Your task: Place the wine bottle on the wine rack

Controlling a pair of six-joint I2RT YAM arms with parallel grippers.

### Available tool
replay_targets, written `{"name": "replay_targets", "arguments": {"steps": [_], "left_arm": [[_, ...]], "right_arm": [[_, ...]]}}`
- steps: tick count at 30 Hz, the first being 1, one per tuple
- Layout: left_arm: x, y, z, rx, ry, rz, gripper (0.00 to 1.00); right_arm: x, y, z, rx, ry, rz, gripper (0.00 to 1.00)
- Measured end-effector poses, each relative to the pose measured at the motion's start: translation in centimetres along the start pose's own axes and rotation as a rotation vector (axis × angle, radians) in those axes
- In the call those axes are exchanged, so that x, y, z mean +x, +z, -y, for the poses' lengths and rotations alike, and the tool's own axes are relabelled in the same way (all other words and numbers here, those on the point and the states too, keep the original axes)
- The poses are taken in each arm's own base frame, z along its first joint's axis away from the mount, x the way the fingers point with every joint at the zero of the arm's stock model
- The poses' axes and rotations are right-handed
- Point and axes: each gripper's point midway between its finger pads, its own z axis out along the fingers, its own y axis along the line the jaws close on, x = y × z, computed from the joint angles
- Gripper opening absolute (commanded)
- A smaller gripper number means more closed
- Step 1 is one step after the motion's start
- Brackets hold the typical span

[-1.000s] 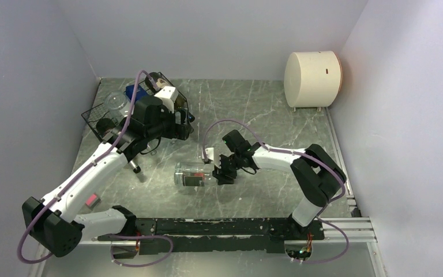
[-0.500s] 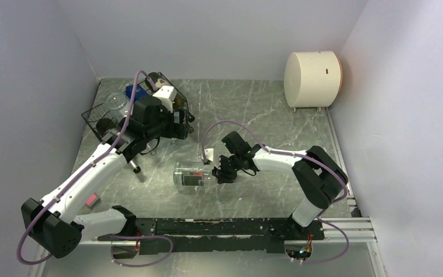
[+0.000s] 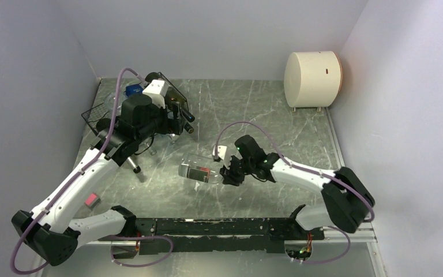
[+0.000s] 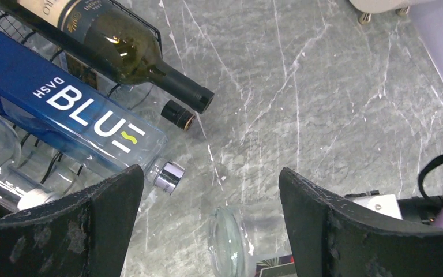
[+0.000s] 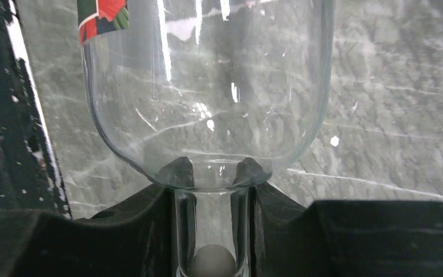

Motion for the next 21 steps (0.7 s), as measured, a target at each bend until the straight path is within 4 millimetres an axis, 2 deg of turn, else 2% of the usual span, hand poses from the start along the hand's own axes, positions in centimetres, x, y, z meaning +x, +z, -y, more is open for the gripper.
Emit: {"name": "replay_targets", "arguments": {"steps": [6,10,17,21], "left_arm": [[-2.3,-1.5,-0.1,-0.013,0.0,0.063,0.91],[-5.7,-3.7,-0.1,-0.026,0.014,0.154,0.92],[-12.9,-9.6,0.2,-0.033,0.037,0.362,0.93],[-16.1,-13.1,-0.2,-0.056,0.02,0.471,0.91]], "right_arm": [[-3.1,-2.1,-0.7,0.022,0.017,0.133,0.0],[-5.4,-2.6,-1.6,0.012,0.032,0.215,0.0],[-9.6,-0.4,-6.0,-0.057,0.026,0.251,0.0],[-14.3,2.4,-7.1,-0.055,0.063,0.239,0.0]]}}
